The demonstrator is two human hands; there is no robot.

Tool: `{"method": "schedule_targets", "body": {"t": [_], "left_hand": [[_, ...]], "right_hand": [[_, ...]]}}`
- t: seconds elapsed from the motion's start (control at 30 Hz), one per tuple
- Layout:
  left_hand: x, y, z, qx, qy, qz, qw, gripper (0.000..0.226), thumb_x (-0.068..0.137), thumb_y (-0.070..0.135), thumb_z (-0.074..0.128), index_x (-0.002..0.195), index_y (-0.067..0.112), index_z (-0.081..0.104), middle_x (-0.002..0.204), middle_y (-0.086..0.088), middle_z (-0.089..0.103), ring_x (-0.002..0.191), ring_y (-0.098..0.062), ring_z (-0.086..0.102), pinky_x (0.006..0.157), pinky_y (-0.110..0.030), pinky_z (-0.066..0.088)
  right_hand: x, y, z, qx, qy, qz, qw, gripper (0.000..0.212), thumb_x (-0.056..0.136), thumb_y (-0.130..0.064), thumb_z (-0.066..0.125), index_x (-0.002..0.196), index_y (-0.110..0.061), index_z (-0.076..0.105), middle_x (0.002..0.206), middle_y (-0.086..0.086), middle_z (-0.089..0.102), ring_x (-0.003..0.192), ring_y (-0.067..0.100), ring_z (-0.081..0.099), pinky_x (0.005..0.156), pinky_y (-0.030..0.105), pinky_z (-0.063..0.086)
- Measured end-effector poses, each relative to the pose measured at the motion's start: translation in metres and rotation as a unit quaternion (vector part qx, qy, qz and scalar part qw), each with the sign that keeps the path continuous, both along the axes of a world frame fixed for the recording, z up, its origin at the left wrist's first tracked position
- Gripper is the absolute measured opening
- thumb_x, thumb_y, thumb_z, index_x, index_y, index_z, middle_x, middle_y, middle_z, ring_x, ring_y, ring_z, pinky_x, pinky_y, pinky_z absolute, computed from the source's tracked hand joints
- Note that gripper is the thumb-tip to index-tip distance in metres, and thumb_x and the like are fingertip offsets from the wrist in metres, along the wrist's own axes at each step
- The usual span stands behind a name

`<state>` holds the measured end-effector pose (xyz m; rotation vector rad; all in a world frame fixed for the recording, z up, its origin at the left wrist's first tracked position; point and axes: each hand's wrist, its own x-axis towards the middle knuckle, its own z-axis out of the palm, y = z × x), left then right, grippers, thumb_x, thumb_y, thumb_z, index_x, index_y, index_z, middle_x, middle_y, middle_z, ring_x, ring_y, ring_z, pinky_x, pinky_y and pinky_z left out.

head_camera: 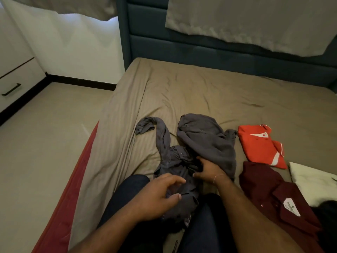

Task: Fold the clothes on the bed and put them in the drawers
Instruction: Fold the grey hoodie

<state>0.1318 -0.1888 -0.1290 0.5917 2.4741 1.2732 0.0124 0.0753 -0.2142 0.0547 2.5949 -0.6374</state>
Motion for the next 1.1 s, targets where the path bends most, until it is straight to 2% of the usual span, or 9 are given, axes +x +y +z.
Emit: {"method": "schedule_targets", "body": {"t": [0.13,0.3,0.43,0.53,0.67,0.8,0.9,1.0,1.1], "left_hand": [[0.012,0.005,-0.014,0.066,-0.036,0.006,0.997,0.035,0.094,0.028,0.066,0.129,0.030,0.067,0.118,0.015,0.065,0.110,-0.003,0.064,0.092,-0.017,0.050],[-0.009,0.000,-0.033,0.110,-0.129,0.090,0.981,0.022,0.098,0.013,0.066,0.116,0.023,0.073,0.105,0.003,0.075,0.094,-0.006,0.071,0.083,-0.019,0.055],[-0.054,0.017,-0.046,0.273,-0.393,0.258,0.839,0.030,0.105,0.034,0.055,0.117,0.012,0.070,0.099,-0.010,0.076,0.082,-0.019,0.072,0.069,-0.031,0.056],[-0.079,0.037,-0.062,0.319,-0.454,0.282,0.783,0.040,0.104,0.046,0.056,0.119,0.011,0.069,0.106,-0.010,0.076,0.096,-0.028,0.073,0.075,-0.039,0.057],[-0.094,0.053,-0.074,0.330,-0.324,0.373,0.805,0.018,0.104,0.009,0.056,0.099,0.006,0.073,0.095,-0.015,0.076,0.095,-0.039,0.072,0.079,-0.041,0.058],[-0.095,0.030,-0.062,0.289,-0.216,0.453,0.815,0.011,0.102,0.018,0.062,0.101,0.021,0.072,0.094,-0.005,0.079,0.087,-0.023,0.077,0.076,-0.038,0.064],[-0.101,0.006,-0.031,0.281,-0.116,0.440,0.845,0.014,0.102,0.014,0.060,0.098,0.023,0.071,0.096,-0.007,0.077,0.090,-0.023,0.075,0.074,-0.034,0.058],[-0.124,-0.012,0.021,0.279,-0.070,0.323,0.902,0.016,0.101,0.006,0.056,0.102,0.008,0.071,0.099,-0.025,0.073,0.085,-0.030,0.070,0.079,-0.045,0.056],[-0.157,-0.022,0.089,0.197,-0.064,0.145,0.967,0.015,0.090,0.007,0.060,0.101,0.009,0.071,0.084,-0.013,0.071,0.074,-0.019,0.064,0.068,-0.034,0.051]], "right_hand": [[0.009,-0.016,-0.014,0.117,0.044,-0.024,0.992,0.029,0.089,-0.042,0.069,0.110,-0.023,0.067,0.118,0.007,0.067,0.117,0.033,0.062,0.098,0.041,0.054],[0.004,-0.018,-0.002,-0.104,0.009,-0.090,0.990,0.027,0.094,-0.030,0.068,0.078,-0.012,0.056,0.077,0.010,0.060,0.075,0.023,0.057,0.071,0.032,0.042],[0.012,-0.031,0.034,-0.278,0.018,-0.054,0.959,0.029,0.096,-0.016,0.069,0.076,-0.015,0.048,0.072,0.007,0.042,0.068,0.015,0.042,0.067,0.034,0.036],[0.030,-0.043,0.050,-0.328,-0.036,0.058,0.942,0.026,0.096,-0.009,0.069,0.077,-0.009,0.052,0.073,0.005,0.044,0.070,0.015,0.043,0.066,0.032,0.036],[0.057,-0.057,0.045,-0.280,-0.051,0.097,0.954,0.041,0.086,-0.042,0.079,0.092,-0.006,0.060,0.081,-0.002,0.063,0.072,0.014,0.060,0.066,0.031,0.048],[0.069,-0.047,0.026,-0.113,0.084,0.072,0.987,0.051,0.075,-0.047,0.080,0.117,-0.039,0.053,0.116,-0.011,0.066,0.104,0.007,0.066,0.088,0.033,0.057],[0.065,-0.040,0.028,-0.007,0.078,0.077,0.994,0.062,0.079,-0.050,0.081,0.134,-0.037,0.054,0.127,-0.008,0.053,0.117,0.013,0.056,0.099,0.037,0.052],[0.057,-0.038,0.061,-0.189,0.039,0.097,0.976,0.025,0.090,-0.039,0.077,0.114,-0.033,0.072,0.114,-0.005,0.067,0.107,0.013,0.065,0.096,0.037,0.053],[0.041,-0.051,0.123,-0.402,0.073,0.049,0.911,0.021,0.096,-0.020,0.069,0.117,-0.016,0.071,0.109,0.007,0.074,0.095,0.016,0.070,0.083,0.034,0.057]]}}
